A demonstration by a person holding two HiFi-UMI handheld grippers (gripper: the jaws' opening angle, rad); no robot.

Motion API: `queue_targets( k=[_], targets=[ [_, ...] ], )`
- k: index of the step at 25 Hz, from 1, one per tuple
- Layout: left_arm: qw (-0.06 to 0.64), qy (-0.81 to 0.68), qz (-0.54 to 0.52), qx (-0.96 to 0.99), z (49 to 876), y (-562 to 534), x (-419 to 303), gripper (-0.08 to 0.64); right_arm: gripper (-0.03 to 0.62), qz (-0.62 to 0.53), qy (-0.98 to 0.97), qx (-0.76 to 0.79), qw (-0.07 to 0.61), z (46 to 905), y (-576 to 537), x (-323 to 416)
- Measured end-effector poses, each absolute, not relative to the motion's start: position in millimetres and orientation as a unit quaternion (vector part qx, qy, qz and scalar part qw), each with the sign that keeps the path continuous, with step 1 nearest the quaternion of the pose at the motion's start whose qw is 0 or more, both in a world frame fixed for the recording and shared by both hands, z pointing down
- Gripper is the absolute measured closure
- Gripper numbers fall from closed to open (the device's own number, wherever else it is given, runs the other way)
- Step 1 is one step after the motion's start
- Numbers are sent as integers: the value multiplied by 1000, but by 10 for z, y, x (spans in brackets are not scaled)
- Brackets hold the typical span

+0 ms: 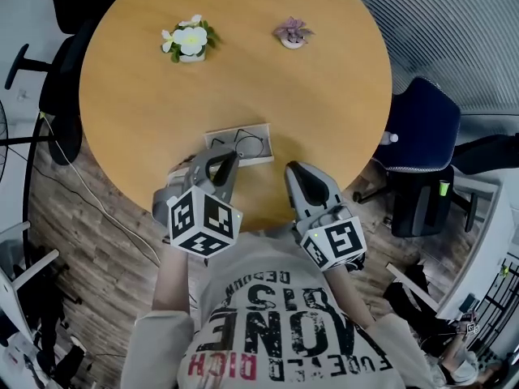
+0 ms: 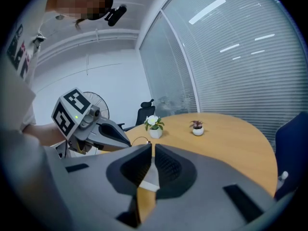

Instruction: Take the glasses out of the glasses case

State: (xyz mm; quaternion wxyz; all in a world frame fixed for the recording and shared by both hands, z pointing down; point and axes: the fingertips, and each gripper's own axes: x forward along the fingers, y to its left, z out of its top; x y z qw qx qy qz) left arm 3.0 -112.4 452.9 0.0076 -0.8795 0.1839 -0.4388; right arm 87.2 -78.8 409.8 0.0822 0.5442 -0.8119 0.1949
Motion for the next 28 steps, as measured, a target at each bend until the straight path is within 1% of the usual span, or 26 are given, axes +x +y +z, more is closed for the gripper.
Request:
queue_targets(
  k=[9,17,22,28],
  targets=[
    [25,197,-397,-896,4240,-1099,-22,543,563,175,-812,551,77,3948,-800,760],
    [22,230,-354,-906,4005,-1166,-148,543,563,159,-808,562,73,3804,-830,699],
    [19,259,-314,-914,3813,-1245,-185,543,563,152,-805,569,66,3692,-846,690],
    [32,297,-260,-918,3569,-1320,-249,543,563,139,-803,578,51,3498,-858,716]
  ],
)
